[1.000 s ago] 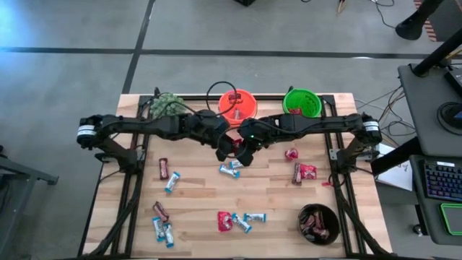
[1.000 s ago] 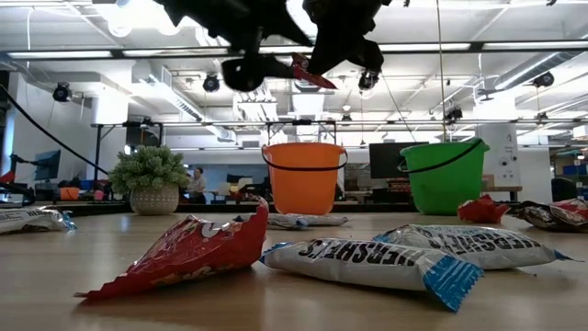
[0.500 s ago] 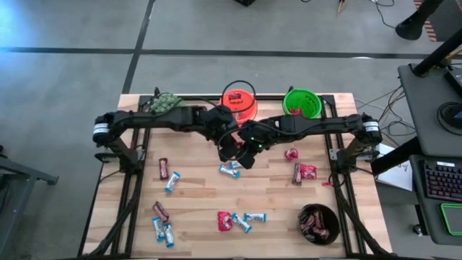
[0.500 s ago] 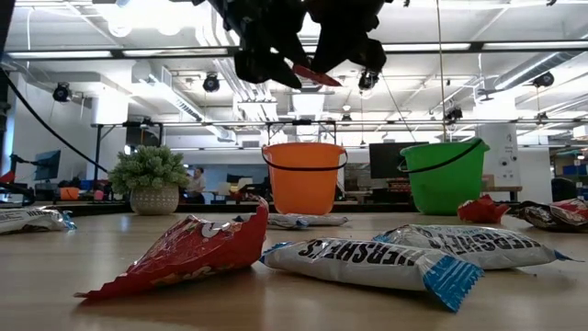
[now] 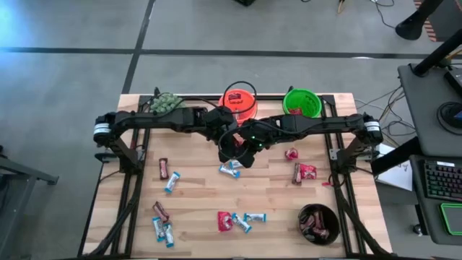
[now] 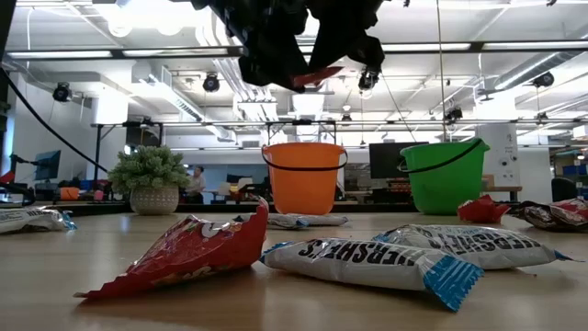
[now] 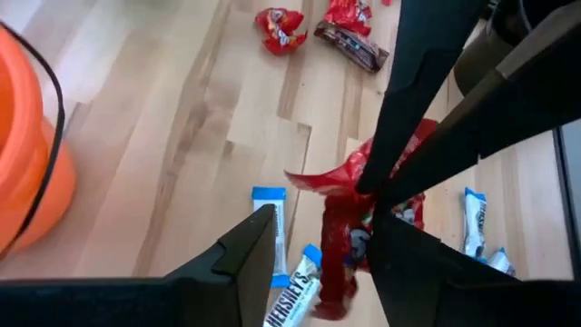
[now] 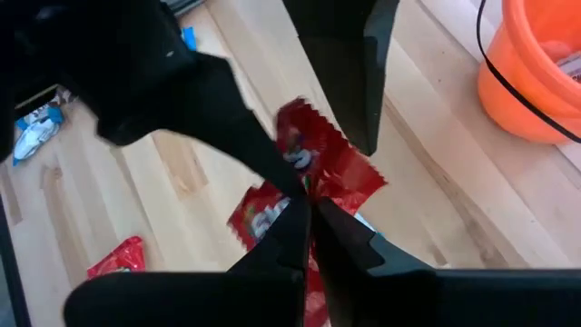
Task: Organize candy in baskets
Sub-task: Put the red candy into the green bucket
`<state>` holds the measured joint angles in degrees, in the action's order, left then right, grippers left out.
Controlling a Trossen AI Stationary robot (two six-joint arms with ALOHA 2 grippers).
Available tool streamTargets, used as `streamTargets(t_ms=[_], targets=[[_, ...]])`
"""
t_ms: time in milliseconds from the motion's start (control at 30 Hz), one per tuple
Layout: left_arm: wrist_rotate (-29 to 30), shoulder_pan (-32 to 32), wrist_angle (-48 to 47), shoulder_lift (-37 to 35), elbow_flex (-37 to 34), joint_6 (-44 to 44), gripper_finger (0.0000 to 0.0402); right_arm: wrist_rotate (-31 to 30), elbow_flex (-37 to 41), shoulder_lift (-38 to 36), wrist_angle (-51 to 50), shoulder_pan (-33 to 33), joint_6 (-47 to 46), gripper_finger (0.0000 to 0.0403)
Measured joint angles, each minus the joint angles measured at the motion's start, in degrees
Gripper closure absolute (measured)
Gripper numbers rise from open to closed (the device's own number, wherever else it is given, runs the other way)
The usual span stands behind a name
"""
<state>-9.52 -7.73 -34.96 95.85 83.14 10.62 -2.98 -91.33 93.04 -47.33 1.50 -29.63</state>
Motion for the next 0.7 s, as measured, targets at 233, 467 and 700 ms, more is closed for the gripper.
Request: streamTargets(t_ms=[233, 467, 700], targets=[[-4.7, -0.1, 1.0, 0.0, 0.2, -3.6, 0.0373, 0.5, -0.7, -0.2, -0.4, -0.1, 0.6, 0.0394], [-7.7, -0.2, 2.0, -0.1, 0.2, -5.4, 0.0397, 0.5, -2.7, -0.2, -0.9, -0.1, 1.2, 0.0394], [-9.9, 0.0, 1.6, -0.5, 0.2, -7.0, 0.04, -0.1, -3.2, -0.3, -1.1, 0.0, 1.0, 0.0394]])
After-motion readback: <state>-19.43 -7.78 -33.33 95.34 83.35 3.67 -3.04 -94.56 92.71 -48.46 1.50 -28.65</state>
